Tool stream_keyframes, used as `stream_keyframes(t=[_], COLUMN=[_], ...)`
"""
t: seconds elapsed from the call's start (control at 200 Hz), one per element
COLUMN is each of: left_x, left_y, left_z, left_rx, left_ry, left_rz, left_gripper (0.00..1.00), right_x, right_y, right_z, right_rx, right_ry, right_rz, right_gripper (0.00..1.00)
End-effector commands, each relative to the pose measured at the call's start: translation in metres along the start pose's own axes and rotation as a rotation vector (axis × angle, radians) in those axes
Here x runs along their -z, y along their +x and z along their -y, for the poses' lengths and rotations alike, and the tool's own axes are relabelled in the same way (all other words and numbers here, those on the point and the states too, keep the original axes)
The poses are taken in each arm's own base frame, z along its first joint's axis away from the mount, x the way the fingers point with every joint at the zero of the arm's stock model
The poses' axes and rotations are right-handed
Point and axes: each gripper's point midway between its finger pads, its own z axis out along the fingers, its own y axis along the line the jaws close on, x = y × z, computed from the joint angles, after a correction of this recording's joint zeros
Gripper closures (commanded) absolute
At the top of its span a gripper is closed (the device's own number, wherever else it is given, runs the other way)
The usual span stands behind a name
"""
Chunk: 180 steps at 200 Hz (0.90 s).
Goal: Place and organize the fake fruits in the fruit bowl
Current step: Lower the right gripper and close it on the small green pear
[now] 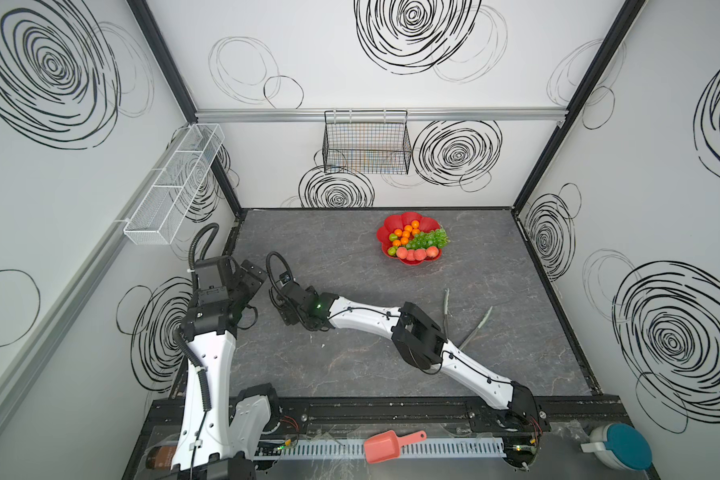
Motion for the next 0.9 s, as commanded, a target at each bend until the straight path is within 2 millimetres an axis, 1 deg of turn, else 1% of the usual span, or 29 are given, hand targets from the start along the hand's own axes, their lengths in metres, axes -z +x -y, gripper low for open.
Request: stream_keyframes(t=[0.0, 0.12, 0.295, 0.52, 0.655, 0.765, 0.896], left_x=[-0.001, -0.002, -0.005, -0.006, -0.007, -0.008, -0.014], left_y=[-0.006, -0.005, -0.004, -0.004, -0.002, 0.001, 0.011], left_z=[0.005, 0.005, 0.004, 0.006, 0.005, 0.007, 0.009], left_rx=[0.009, 0.007, 0.002, -0.003, -0.011, -0.025, -0.047], left_ry=[0.027, 0.03, 0.027, 0.036, 0.037, 0.054, 0.084], left_rz=[0.022, 0.018, 0.013, 0.008, 0.003, -0.005, -0.036], left_gripper=[0.04, 0.04, 0.04, 0.04, 0.04, 0.04, 0.04], right_x=[-0.004, -0.002, 0.0, 0.015, 0.018, 0.016, 0.01], right_y=[0.013, 0.018, 0.032, 0.045, 0.055, 0.067, 0.08], right_z=[0.004, 0.004, 0.007, 0.015, 0.015, 0.013, 0.014], right_rx=[0.007, 0.012, 0.0, -0.019, -0.015, -0.005, -0.008], right_ry=[0.022, 0.025, 0.024, 0.013, -0.003, -0.031, -0.085], right_rz=[-0.046, -0.063, -0.115, -0.12, -0.156, -0.203, -0.262], right_gripper=[0.16, 0.17, 0.18, 0.21, 0.23, 0.27, 0.33])
